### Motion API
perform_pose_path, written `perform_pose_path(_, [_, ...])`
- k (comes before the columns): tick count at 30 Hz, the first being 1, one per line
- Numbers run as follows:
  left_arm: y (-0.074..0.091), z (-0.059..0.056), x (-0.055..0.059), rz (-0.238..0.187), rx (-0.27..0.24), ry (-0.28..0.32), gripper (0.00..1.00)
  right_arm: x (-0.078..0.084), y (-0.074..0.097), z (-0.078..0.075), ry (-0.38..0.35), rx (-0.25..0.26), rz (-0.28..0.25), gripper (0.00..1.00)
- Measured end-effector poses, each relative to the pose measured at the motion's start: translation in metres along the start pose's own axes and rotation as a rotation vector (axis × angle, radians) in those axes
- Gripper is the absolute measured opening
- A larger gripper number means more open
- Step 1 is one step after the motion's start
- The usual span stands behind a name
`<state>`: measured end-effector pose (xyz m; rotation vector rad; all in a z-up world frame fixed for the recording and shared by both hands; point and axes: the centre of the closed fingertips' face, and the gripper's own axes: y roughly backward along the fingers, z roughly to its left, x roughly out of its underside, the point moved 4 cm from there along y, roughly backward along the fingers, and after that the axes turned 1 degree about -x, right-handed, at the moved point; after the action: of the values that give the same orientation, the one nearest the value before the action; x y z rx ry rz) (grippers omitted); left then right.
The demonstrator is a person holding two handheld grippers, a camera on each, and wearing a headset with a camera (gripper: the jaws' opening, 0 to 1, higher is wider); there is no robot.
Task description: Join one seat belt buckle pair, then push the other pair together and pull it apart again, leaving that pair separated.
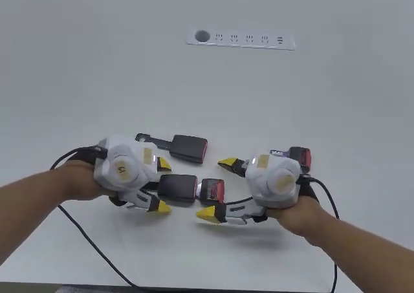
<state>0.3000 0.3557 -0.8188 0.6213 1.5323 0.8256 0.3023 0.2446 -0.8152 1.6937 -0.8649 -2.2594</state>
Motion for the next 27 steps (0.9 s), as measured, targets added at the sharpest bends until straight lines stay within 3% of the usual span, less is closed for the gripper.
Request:
perform_pose_path(2, [0.004, 0.0, -0.003, -0.018, -0.009, 0.004, 0.7, -0.005, 0.004, -0.001, -0.012, 0.009, -0.026, 0.77])
perform_pose_path(4, [0.01, 0.003, -0.009, -0.037, -0.03, 0.043, 0.72, -0.009, 0.009, -0.003, -0.003, 0.032, -0.043, 0.81])
perform_pose_path(7, [0.018, 0.008, -0.017, -0.063, -0.069, 0.038, 0.78, -0.012, 0.016, -0.005, 0.002, 0.045, -0.045, 0.8])
perform_pose_path(12, [0.033, 0.019, -0.033, -0.114, -0.111, 0.042, 0.8, -0.017, 0.036, -0.016, 0.01, 0.091, -0.062, 0.81])
perform_pose_path(16, [0.04, 0.033, -0.032, -0.113, -0.14, 0.055, 0.81, -0.018, 0.059, -0.028, 0.038, 0.129, -0.058, 0.8])
perform_pose_path(18, [0.044, 0.038, -0.036, -0.113, -0.157, 0.033, 0.82, -0.015, 0.072, -0.035, 0.068, 0.159, -0.031, 0.8])
perform_pose_path(27, [0.055, 0.052, -0.046, -0.118, -0.179, -0.002, 0.83, -0.006, 0.11, -0.067, 0.072, 0.212, 0.01, 0.81])
